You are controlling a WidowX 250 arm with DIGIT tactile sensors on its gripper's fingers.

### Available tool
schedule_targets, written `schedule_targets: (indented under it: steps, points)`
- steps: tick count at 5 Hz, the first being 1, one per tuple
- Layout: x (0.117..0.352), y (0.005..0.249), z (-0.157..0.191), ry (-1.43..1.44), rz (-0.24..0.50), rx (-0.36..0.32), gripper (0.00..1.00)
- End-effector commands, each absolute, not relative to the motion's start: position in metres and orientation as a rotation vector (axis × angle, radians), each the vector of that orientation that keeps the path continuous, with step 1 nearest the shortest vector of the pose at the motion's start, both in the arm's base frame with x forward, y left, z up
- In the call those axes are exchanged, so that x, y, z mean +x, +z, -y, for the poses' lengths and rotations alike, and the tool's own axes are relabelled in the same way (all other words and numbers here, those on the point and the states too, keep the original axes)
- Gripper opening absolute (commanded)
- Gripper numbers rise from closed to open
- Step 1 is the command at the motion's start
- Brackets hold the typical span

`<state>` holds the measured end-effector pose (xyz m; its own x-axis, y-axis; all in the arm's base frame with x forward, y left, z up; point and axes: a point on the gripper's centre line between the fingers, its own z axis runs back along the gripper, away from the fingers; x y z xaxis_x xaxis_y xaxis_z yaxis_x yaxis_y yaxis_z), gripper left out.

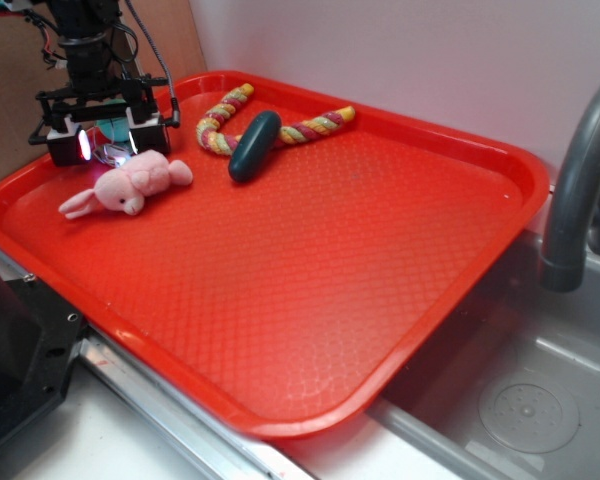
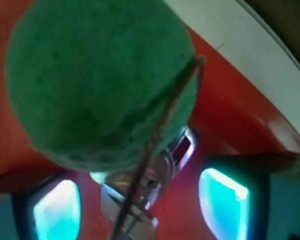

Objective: Grab the silver keys.

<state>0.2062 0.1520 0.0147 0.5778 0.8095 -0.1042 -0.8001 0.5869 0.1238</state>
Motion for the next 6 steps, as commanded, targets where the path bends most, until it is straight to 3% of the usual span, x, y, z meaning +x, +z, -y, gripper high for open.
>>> schedule_targets:
  steps: [1,2,6]
  points:
    - [0.1855,0.014,-0.1438,0.893,-0.181,0.075,1.0]
    - [0.1865,0.0128,-0.1438,0.916,-0.183,0.075,0.0]
    - [0.1874,0.0138,-0.1421,0.918,-0.186,0.084,0.0]
